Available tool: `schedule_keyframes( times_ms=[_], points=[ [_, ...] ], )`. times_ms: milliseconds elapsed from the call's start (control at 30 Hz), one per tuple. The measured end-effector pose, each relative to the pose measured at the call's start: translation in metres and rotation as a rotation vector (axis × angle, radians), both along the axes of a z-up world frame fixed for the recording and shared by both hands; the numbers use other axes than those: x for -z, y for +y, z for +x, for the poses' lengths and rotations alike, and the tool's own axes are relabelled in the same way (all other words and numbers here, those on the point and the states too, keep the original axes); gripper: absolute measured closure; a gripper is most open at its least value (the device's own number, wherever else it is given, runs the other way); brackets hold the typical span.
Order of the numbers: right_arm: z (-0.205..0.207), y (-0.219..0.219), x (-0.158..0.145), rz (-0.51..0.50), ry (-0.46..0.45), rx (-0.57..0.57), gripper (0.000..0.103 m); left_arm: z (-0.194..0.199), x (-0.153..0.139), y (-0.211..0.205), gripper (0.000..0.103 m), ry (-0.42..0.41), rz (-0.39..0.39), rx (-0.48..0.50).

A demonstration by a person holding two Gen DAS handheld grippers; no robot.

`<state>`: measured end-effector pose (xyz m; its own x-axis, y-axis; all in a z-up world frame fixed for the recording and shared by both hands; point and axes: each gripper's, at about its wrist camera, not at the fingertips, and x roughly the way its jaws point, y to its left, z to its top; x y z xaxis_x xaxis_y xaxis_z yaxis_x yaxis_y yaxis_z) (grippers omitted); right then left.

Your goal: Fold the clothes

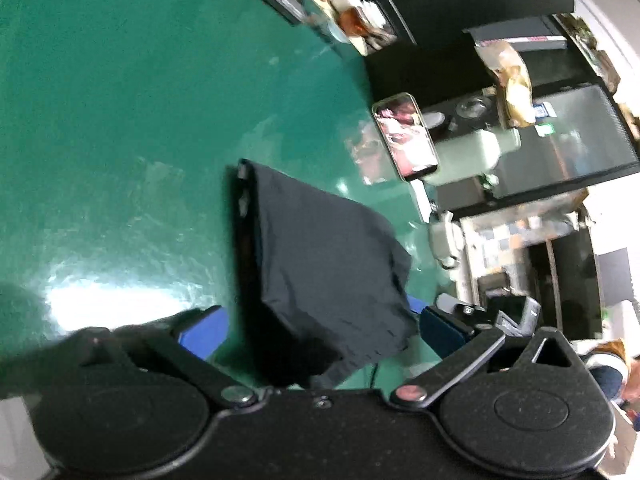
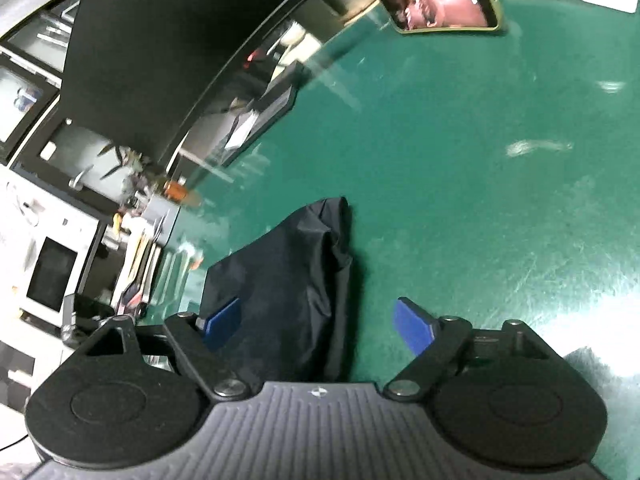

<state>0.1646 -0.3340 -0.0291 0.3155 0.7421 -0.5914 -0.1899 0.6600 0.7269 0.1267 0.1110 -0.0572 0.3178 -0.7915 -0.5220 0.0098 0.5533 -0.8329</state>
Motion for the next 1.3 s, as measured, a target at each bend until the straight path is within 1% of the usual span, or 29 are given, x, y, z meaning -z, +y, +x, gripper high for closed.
schedule_keyframes(
  times_ms=[33,100,133,167,200,233,300,333,367,400,433,467,533,633,700,733,800,833,867,900,967,1000,1033,1067,1100,1200,1300],
  points=[
    [0.002,-0.001,0.001,0.011,0.012,-0.015,0.023,0.001,0.001,-0.001,0.0,0.006,-0.007,0.008],
    [0.007,-0.002,0.002,0.028,0.038,-0.046,0.032,0.008,0.003,-0.004,0.001,0.026,-0.023,0.033],
    [0.01,-0.003,0.003,0.033,0.052,-0.062,0.034,0.012,0.004,-0.007,0.001,0.032,-0.027,0.049],
    [0.014,-0.004,0.004,0.039,0.065,-0.078,0.041,0.015,0.004,-0.009,0.001,0.03,-0.026,0.064],
    [0.018,-0.003,0.008,0.05,0.083,-0.095,0.049,0.018,0.004,-0.012,0.001,0.027,-0.024,0.077],
    [0.021,-0.003,0.009,0.054,0.095,-0.105,0.053,0.021,0.005,-0.015,0.001,0.024,-0.023,0.091],
    [0.027,-0.002,0.015,0.065,0.121,-0.124,0.074,0.027,0.005,-0.022,0.001,0.02,-0.022,0.116],
    [0.03,0.0,0.019,0.072,0.137,-0.133,0.08,0.031,0.005,-0.026,0.0,0.018,-0.021,0.131],
    [0.033,0.001,0.022,0.079,0.153,-0.141,0.093,0.033,0.006,-0.029,0.0,0.017,-0.021,0.141],
    [0.036,0.003,0.027,0.088,0.169,-0.149,0.099,0.038,0.006,-0.034,0.0,0.016,-0.02,0.155],
    [0.039,0.006,0.032,0.097,0.184,-0.157,0.099,0.041,0.006,-0.039,0.0,0.013,-0.019,0.169],
    [0.041,0.006,0.038,0.127,0.202,-0.162,0.1,0.044,0.006,-0.042,0.0,0.01,-0.018,0.178],
    [0.044,0.014,0.04,0.147,0.193,-0.178,0.1,0.05,0.006,-0.049,0.0,0.008,-0.018,0.191],
    [0.044,0.018,0.039,0.154,0.187,-0.172,0.098,0.056,0.005,-0.056,0.0,-0.003,-0.016,0.211],
    [0.042,0.016,0.038,0.18,0.178,-0.165,0.089,0.056,0.005,-0.056,0.0,-0.004,-0.015,0.203],
    [0.043,0.016,0.039,0.183,0.177,-0.165,0.086,0.056,0.005,-0.056,0.001,-0.005,-0.015,0.197],
    [0.04,0.01,0.039,0.248,0.168,-0.152,0.078,0.056,0.005,-0.056,0.003,-0.004,-0.015,0.185],
    [0.039,0.008,0.039,0.266,0.164,-0.148,0.076,0.057,0.006,-0.055,0.01,0.001,-0.013,0.176],
    [0.039,0.007,0.038,0.27,0.159,-0.144,0.073,0.057,0.007,-0.054,0.024,0.006,-0.009,0.168],
    [0.039,0.007,0.037,0.261,0.154,-0.138,0.072,0.058,0.007,-0.054,0.033,0.011,0.0,0.163],
    [0.039,0.011,0.035,0.243,0.142,-0.139,0.07,0.059,0.012,-0.053,0.075,0.033,0.031,0.153],
    [0.038,0.013,0.033,0.22,0.134,-0.137,0.072,0.06,0.017,-0.053,0.085,0.053,0.045,0.154],
    [0.038,0.015,0.031,0.196,0.126,-0.136,0.074,0.061,0.021,-0.052,0.089,0.065,0.051,0.151],
    [0.037,0.016,0.033,0.185,0.124,-0.131,0.08,0.06,0.023,-0.051,0.09,0.064,0.042,0.142],
    [0.037,0.016,0.035,0.174,0.123,-0.125,0.089,0.06,0.025,-0.049,0.09,0.064,0.033,0.133],
    [0.035,0.017,0.04,0.199,0.117,-0.109,0.091,0.057,0.022,-0.045,0.091,0.035,0.01,0.104],
    [0.032,0.02,0.039,0.214,0.099,-0.104,0.092,0.055,0.012,-0.042,0.092,0.003,0.0,0.095]
  ],
)
